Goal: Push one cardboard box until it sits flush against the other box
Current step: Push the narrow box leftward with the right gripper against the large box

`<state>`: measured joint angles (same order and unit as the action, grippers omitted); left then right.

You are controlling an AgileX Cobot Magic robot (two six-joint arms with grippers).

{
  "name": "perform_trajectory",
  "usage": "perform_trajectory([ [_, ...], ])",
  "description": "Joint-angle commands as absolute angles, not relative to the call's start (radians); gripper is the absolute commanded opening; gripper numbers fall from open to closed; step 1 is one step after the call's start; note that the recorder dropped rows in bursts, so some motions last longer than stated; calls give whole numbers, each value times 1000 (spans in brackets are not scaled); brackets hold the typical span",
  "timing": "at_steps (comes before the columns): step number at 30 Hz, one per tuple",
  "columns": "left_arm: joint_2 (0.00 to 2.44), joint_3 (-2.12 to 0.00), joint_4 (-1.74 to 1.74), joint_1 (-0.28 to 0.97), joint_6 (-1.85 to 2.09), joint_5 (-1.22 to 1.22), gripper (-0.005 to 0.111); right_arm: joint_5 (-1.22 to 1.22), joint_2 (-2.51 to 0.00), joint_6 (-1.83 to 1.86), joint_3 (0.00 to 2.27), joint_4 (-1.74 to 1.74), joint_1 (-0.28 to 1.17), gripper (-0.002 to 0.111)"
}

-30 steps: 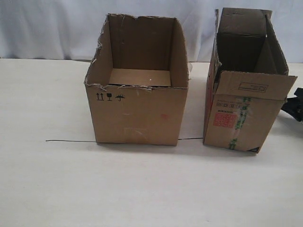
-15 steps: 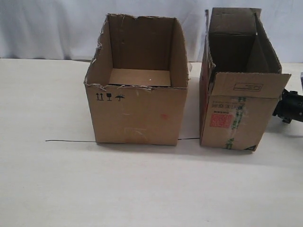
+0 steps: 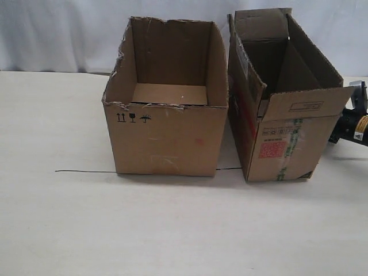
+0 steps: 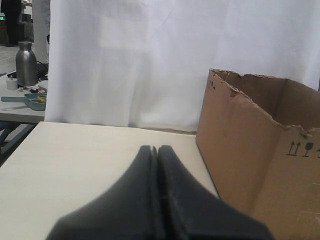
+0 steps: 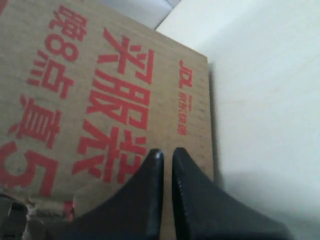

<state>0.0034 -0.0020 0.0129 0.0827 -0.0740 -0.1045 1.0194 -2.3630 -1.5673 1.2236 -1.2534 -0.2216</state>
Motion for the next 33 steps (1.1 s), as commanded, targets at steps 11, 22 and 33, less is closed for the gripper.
perform_trajectory([
  [11,0,0,9,89,-80,-97,0,1004,-2404,-1495,1220,-1112,-174,5],
  [22,0,0,9,89,-80,-97,0,1050,-2361,-1587,1220,-1405,-419,5],
  [33,0,0,9,89,-80,-97,0,1221,-2345,-1635,1182,-1559,-534,5],
])
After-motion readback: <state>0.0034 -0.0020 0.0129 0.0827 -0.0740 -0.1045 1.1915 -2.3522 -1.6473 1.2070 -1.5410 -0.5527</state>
